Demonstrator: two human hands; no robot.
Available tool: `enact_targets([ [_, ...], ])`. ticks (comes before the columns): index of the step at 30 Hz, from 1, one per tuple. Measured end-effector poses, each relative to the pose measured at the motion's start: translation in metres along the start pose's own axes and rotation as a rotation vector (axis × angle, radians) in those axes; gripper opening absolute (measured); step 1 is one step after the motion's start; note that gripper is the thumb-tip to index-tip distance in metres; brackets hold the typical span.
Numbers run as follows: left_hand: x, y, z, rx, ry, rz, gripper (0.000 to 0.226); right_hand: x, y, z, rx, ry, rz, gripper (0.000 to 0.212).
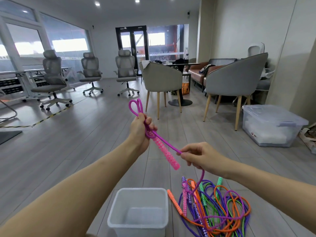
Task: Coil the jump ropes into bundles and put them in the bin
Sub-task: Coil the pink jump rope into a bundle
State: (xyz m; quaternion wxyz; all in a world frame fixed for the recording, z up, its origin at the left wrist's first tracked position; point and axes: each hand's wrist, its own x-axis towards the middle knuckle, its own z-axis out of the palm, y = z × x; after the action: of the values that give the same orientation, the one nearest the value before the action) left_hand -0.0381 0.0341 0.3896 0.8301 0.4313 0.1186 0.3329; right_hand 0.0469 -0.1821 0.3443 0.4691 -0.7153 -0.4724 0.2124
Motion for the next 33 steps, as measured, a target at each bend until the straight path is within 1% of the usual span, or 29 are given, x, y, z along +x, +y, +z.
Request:
enact_targets([
  [2, 0.002, 0.007, -0.006, -0.007, -0.023, -0.011, 0.029, -0.001, 0.005, -0.009, -0.100, 0.055, 0.011, 0.013],
  [4, -0.002, 0.007, -0.007, 0.056, -0.091, -0.077, 0.030, 0.001, 0.006, -0.014, -0.146, 0.146, -0.015, 0.012],
  [7, -0.016, -0.001, -0.002, 0.287, -0.210, -0.172, 0.028, 0.007, 0.000, -0.017, -0.125, 0.240, -0.085, 0.011],
  [9, -0.026, -0.008, 0.003, 0.481, -0.285, -0.170, 0.029, 0.010, -0.008, -0.016, -0.186, 0.278, -0.137, 0.011],
  [11, -0.036, -0.013, 0.008, 0.607, -0.348, -0.164, 0.031, 0.013, -0.014, -0.016, -0.277, 0.321, -0.188, 0.012],
  [14, -0.043, -0.019, 0.012, 0.637, -0.421, -0.203, 0.032, 0.014, -0.020, -0.012, -0.325, 0.365, -0.237, 0.012],
  [18, -0.047, -0.026, 0.014, 0.699, -0.488, -0.211, 0.043, 0.014, -0.020, -0.008, -0.395, 0.417, -0.260, 0.013],
  [22, -0.049, -0.029, 0.013, 0.728, -0.561, -0.230, 0.037, 0.016, -0.016, -0.007, -0.418, 0.467, -0.261, 0.012],
  [25, -0.047, -0.028, 0.012, 0.769, -0.616, -0.298, 0.031, 0.017, -0.010, -0.009, -0.451, 0.466, -0.271, 0.011],
  [27, -0.047, -0.026, 0.012, 0.768, -0.666, -0.399, 0.026, 0.017, -0.004, -0.014, -0.530, 0.442, -0.284, 0.013],
  [30, -0.044, -0.021, 0.010, 0.802, -0.756, -0.554, 0.025, 0.015, 0.007, -0.022, -0.620, 0.354, -0.301, 0.016],
  [33, -0.043, -0.015, 0.004, 0.858, -0.817, -0.631, 0.016, 0.012, 0.017, -0.028, -0.620, 0.292, -0.247, 0.015],
])
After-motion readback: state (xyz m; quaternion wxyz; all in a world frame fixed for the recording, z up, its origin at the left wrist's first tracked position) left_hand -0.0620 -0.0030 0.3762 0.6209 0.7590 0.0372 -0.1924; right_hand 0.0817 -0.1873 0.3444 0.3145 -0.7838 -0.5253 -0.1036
